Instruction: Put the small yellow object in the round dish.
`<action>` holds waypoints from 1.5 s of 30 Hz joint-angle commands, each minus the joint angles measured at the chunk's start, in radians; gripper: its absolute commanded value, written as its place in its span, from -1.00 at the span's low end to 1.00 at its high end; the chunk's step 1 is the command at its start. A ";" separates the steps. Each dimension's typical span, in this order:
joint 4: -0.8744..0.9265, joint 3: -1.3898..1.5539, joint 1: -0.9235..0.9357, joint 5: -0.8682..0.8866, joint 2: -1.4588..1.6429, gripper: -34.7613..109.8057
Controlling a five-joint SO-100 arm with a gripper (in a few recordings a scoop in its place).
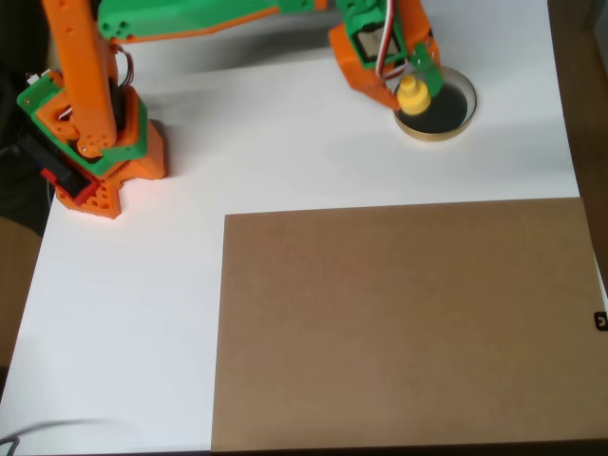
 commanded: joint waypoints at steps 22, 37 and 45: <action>-0.187 -0.110 -0.092 0.077 -0.189 -0.53; -0.163 -0.144 -0.115 0.069 -0.218 -0.29; -0.109 -0.143 -0.054 0.006 -0.176 -0.21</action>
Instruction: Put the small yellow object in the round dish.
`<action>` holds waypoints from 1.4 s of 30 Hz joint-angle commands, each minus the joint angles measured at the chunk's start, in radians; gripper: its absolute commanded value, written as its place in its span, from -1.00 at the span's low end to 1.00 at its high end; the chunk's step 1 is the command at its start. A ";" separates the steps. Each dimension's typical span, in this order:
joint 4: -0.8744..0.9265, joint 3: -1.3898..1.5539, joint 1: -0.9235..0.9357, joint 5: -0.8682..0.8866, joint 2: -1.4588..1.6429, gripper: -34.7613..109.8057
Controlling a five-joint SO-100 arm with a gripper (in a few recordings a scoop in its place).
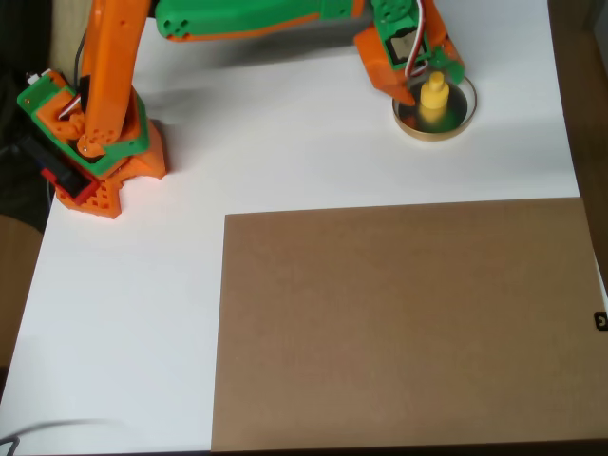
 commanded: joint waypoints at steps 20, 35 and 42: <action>-0.109 0.862 0.345 -0.370 0.917 -0.16; -0.227 1.138 0.887 -0.313 1.315 -0.16; -0.287 1.279 1.072 -0.238 1.491 -0.16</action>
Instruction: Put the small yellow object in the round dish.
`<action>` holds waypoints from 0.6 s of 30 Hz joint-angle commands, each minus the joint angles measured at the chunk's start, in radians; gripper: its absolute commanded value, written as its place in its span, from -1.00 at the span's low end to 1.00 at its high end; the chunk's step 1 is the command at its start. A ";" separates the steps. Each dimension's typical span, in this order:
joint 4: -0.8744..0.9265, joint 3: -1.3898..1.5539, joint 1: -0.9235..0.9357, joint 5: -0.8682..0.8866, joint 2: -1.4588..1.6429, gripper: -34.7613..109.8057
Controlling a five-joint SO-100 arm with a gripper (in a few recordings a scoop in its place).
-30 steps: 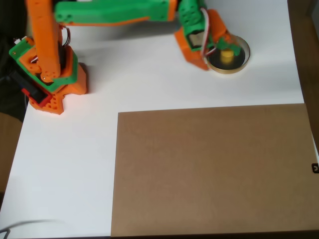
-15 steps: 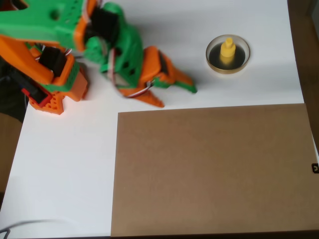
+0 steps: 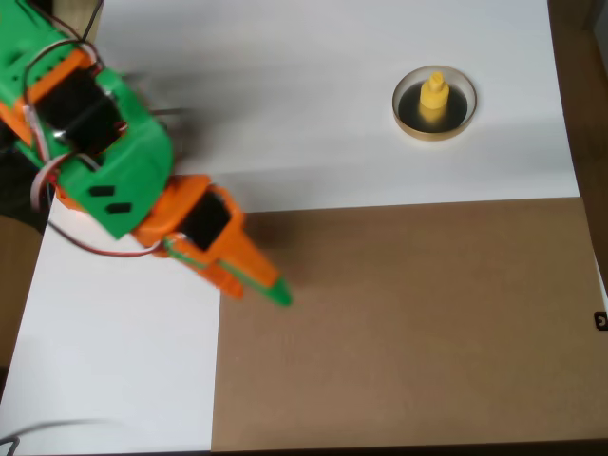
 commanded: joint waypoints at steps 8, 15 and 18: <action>-0.044 0.196 0.279 0.060 0.313 -0.15; -0.087 0.268 0.425 0.152 0.391 -0.14; -0.097 0.302 0.480 0.184 0.440 -0.15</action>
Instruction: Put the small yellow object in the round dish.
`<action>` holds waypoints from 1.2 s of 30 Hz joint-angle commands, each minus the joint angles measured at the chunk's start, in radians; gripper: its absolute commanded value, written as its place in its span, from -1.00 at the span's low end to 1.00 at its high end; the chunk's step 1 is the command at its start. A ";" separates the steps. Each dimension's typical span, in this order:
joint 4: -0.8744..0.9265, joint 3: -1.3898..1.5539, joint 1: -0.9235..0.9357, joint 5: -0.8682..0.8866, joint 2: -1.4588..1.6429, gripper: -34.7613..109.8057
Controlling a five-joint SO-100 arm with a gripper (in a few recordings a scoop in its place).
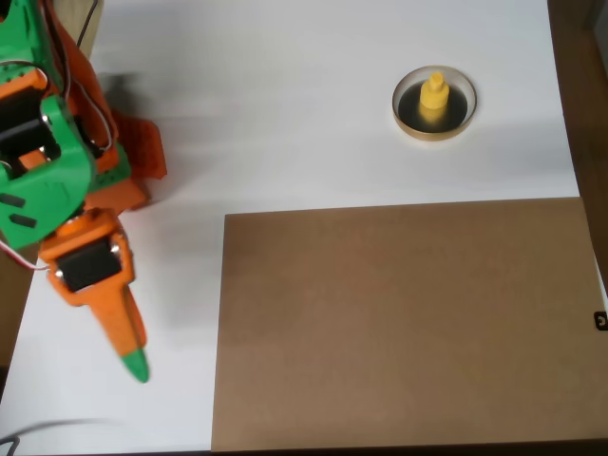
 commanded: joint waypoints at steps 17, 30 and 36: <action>0.058 0.236 0.295 0.115 0.469 -0.18; 0.078 0.291 0.347 0.140 0.515 -0.44; 0.026 0.307 0.371 0.189 0.515 -0.48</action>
